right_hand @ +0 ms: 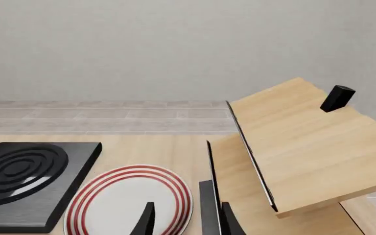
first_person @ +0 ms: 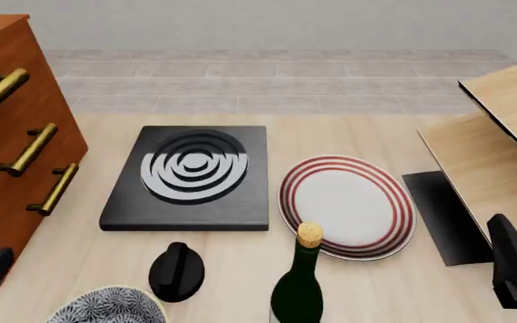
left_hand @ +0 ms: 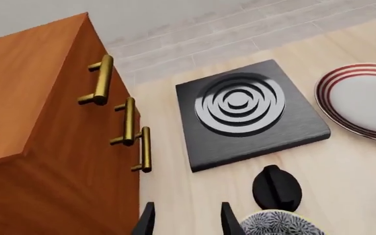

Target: Put the bowl on the top of the cabinet.

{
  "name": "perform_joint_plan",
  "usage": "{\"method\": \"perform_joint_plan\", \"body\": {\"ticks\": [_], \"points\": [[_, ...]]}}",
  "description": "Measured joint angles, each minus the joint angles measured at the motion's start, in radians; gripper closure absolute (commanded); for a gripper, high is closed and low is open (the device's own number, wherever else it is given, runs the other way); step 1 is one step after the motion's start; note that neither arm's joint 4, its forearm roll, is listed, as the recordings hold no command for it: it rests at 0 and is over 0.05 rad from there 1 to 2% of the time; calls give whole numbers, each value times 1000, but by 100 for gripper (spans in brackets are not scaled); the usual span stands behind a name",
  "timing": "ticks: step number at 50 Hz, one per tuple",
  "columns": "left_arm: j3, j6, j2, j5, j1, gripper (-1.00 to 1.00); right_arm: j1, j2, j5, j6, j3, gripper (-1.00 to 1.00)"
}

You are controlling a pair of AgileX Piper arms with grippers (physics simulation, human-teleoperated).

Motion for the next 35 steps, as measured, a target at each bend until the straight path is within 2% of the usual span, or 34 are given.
{"method": "perform_joint_plan", "body": {"ticks": [17,35], "points": [[-94,27,63,162,-74,-100,0,0,0,0,0,-100],[-101,14,120,247,-164,-100,0,0,0,0,0,-100]]}}
